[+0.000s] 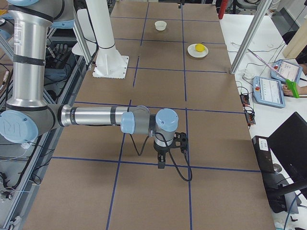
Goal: Move lemon from plate to bowl
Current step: 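Move the left gripper over the yellow lemon on the white plate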
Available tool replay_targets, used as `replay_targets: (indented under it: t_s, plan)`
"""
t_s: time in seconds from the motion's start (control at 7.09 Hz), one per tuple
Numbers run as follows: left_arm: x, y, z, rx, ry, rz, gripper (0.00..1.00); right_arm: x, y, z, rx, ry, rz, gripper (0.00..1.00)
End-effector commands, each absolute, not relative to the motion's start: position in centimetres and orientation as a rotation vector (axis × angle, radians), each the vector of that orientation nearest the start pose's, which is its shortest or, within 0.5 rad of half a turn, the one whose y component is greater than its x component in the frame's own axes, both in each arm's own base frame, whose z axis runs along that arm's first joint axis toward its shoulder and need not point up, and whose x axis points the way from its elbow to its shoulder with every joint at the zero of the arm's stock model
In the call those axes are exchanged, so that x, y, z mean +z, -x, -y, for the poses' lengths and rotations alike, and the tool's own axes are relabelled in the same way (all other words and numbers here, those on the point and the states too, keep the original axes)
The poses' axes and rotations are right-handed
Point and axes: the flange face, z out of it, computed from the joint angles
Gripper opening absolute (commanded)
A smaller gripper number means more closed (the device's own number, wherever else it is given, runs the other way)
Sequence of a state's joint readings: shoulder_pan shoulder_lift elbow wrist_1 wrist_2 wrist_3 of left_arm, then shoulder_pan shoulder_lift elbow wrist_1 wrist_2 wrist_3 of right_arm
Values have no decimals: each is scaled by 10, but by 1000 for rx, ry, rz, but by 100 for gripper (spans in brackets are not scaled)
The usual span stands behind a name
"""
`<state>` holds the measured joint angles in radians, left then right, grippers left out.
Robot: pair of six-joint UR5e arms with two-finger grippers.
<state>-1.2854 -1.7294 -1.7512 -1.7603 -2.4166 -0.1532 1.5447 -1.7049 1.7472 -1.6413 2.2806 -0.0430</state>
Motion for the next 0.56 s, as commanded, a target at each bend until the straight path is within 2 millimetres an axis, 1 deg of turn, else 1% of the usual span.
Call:
replay_targets:
  t_s: [0.0, 0.14, 0.28, 0.42]
  plan:
    - [420, -164, 562, 423, -308, -946, 100, 646, -57, 434, -56, 22, 710, 100]
    - [398, -215, 581, 392, -278, -926, 100, 646, -57, 434, -56, 22, 710, 100]
    - [375, -246, 626, 332, -280, -875, 100, 646, -57, 434, -56, 22, 710, 100]
    - [363, -278, 664, 273, -221, -876, 100, 646, -57, 434, -56, 22, 710, 100]
